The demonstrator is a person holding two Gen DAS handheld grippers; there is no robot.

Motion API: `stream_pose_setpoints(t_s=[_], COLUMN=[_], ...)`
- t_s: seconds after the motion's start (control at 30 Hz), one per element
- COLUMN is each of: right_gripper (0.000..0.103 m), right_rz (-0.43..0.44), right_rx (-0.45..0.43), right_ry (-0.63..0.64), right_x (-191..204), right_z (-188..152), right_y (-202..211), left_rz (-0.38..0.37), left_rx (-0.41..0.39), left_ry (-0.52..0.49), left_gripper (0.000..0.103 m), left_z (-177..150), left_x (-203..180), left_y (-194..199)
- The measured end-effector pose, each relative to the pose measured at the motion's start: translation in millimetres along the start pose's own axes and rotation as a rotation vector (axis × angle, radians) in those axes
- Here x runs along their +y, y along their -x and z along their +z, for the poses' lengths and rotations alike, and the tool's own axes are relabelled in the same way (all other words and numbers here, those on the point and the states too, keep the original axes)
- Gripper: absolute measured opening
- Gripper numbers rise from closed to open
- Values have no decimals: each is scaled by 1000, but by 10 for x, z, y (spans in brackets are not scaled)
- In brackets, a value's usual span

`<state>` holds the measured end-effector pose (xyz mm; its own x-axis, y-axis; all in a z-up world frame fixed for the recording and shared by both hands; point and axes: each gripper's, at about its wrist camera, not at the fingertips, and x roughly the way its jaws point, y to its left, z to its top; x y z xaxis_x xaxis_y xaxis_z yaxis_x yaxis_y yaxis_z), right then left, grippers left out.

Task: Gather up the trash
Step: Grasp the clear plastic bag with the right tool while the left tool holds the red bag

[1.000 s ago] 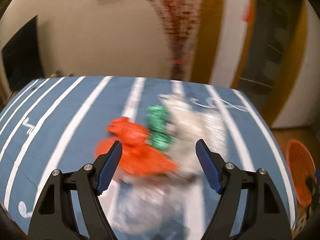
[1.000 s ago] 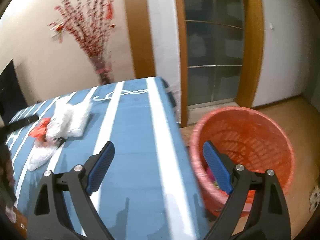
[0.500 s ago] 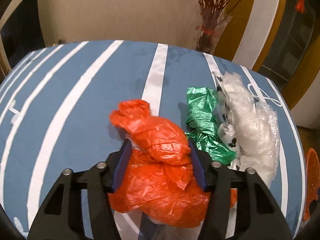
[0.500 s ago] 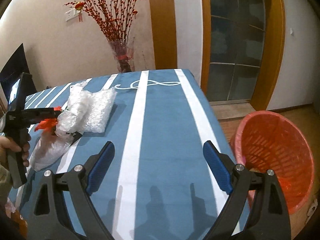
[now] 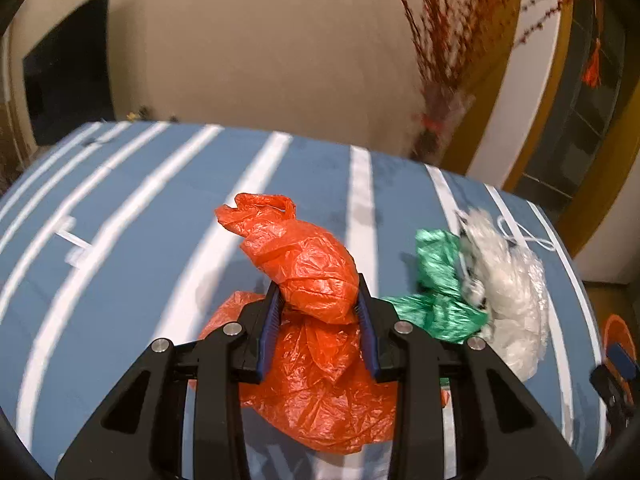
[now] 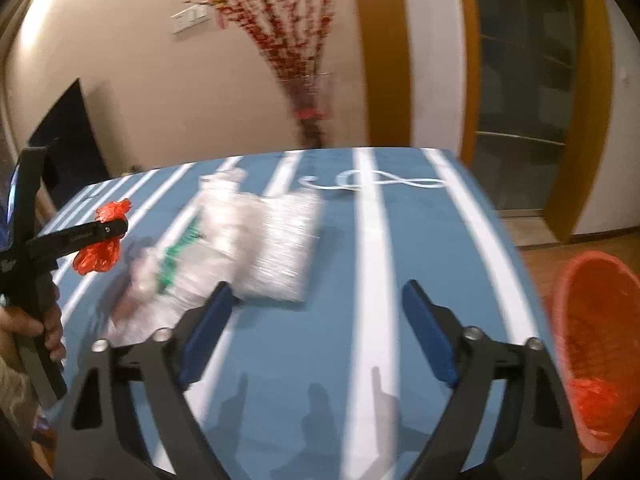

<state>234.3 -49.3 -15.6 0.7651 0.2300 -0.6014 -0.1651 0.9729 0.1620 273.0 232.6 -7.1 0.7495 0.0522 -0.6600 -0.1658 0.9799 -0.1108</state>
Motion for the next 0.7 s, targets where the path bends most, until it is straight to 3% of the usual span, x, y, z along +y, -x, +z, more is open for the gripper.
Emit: stream_pose_setpoints(t_s=[0.13,0.33,0.4,0.43,0.5,0.7], right_gripper=[61,51,33,31,21,16], right_rz=[74,71,49,34,32,25], right_rx=[27,91,121,129,124,70], right_ry=[-12,-12,18,38,52,64], right_x=[265,481,517,532,527,391], right_z=[183,324,285,260,219,162], right_y=[-285,-695,-775,-798,-767,-408], left_rz=[39,44,38,35,29,-6], left_rx=[-30,-37,-31,-29,-27,-32], left_ry=[-14,-16,-15,-16,-20,-34], left_gripper=[34,34,34,34,34,34], left_z=[-6,-65,-82,-89,-100,-132], left_x=[200,384,406,405,383,258], left_y=[116,210,199,195,183,256])
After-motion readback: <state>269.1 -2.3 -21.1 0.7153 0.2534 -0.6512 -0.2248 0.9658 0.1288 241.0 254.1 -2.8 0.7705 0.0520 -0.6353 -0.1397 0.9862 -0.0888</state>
